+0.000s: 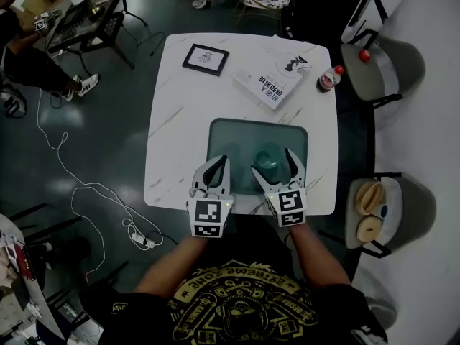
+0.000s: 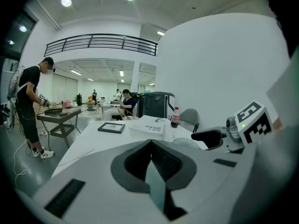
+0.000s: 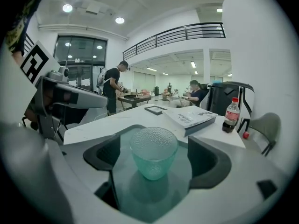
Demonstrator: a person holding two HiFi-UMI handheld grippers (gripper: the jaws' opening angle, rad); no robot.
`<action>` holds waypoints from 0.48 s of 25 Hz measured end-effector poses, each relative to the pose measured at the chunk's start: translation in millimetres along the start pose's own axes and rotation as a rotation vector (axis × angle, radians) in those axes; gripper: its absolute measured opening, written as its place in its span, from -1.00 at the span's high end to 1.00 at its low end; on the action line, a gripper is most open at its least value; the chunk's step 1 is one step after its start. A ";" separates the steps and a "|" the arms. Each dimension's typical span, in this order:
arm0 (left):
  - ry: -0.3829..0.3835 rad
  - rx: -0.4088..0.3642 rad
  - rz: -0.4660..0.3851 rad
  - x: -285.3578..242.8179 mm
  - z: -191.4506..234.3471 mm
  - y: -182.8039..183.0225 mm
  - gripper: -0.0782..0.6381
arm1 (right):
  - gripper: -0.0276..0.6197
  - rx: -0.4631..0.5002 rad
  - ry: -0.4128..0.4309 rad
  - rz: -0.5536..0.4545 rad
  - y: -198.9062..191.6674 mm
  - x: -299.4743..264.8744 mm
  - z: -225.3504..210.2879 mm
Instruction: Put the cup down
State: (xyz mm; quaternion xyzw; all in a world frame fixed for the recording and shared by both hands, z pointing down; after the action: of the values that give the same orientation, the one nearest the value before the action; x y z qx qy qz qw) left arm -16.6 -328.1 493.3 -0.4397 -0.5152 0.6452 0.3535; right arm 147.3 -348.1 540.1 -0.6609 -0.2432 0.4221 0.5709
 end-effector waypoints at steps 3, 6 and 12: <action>-0.006 0.000 -0.019 13.5 0.5 7.9 0.75 | -0.44 0.009 -0.027 -0.020 14.7 15.2 6.0; -0.016 -0.004 -0.040 27.1 0.3 15.6 0.75 | -0.44 0.015 -0.049 -0.049 29.1 30.1 14.7; -0.036 -0.015 -0.072 58.3 -0.5 27.4 0.75 | -0.30 -0.048 -0.051 -0.079 35.6 56.1 44.4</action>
State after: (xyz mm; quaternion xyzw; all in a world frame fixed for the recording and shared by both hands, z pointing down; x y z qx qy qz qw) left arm -37.5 -280.9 454.7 -0.4118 -0.5418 0.6360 0.3639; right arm 134.0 -286.8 490.6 -0.6535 -0.2936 0.4098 0.5647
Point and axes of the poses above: the fingertips, and each gripper's own axes: x backward along the fingers, z to its left, y out of its top, the point moved 5 cm from there along x, backward along the fingers, and after that the axes turned 11 degrees about -z, right-handed, at the moved point
